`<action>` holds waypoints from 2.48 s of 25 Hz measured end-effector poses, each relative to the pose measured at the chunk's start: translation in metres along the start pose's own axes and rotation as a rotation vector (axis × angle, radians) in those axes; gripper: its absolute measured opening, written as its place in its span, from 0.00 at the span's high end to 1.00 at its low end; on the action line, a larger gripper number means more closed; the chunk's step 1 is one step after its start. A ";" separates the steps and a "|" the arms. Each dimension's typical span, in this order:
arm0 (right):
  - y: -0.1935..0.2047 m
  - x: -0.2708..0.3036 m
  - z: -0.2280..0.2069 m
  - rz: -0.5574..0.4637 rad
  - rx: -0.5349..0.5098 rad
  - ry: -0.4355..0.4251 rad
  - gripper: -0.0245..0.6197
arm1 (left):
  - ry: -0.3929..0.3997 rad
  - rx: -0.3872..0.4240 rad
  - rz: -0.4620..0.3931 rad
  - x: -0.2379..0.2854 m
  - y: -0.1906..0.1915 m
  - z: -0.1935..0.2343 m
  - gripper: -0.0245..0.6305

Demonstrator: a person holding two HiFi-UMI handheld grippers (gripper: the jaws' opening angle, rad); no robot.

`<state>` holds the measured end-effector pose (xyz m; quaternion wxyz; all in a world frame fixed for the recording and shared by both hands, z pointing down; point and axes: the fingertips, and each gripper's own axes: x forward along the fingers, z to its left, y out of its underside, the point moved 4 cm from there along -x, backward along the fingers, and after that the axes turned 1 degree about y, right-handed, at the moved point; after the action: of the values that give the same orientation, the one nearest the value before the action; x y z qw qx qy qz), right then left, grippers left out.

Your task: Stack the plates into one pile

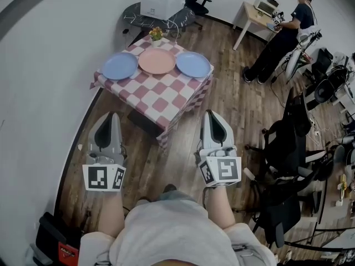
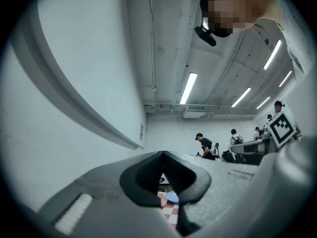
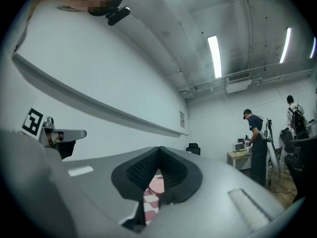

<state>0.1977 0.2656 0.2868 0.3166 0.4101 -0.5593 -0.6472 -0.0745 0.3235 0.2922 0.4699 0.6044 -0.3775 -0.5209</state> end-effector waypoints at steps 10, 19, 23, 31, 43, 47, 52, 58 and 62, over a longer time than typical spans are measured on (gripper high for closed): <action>0.003 0.025 -0.024 -0.025 -0.008 -0.087 0.96 | 0.022 -0.039 -0.064 0.028 -0.005 -0.021 0.96; 0.021 0.058 -0.029 -0.008 0.014 -0.122 0.96 | 0.011 0.007 -0.088 0.055 0.002 -0.011 0.96; 0.026 0.089 -0.024 -0.012 0.015 -0.131 0.96 | 0.005 0.073 -0.050 0.080 0.013 0.007 0.96; 0.035 0.166 -0.008 -0.020 0.004 -0.081 0.96 | 0.040 0.042 -0.063 0.142 0.024 0.075 0.96; 0.037 0.265 0.035 -0.050 0.032 -0.004 0.96 | 0.081 0.033 -0.046 0.197 0.034 0.178 0.96; 0.039 0.292 0.058 -0.060 0.009 -0.037 0.96 | 0.090 0.029 -0.044 0.205 0.036 0.212 0.96; 0.041 0.317 0.090 -0.078 0.025 -0.103 0.96 | 0.112 0.045 -0.025 0.211 0.045 0.244 0.96; 0.053 0.343 0.103 -0.001 0.074 -0.111 0.96 | 0.114 0.048 0.004 0.216 0.059 0.263 0.96; 0.064 0.365 0.109 0.059 0.070 -0.133 0.96 | 0.097 0.009 0.000 0.219 0.064 0.277 0.96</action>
<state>-0.0707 -0.0119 0.2896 0.2832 0.3606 -0.6132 -0.6433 -0.3071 0.0503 0.2896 0.4848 0.6311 -0.3565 -0.4895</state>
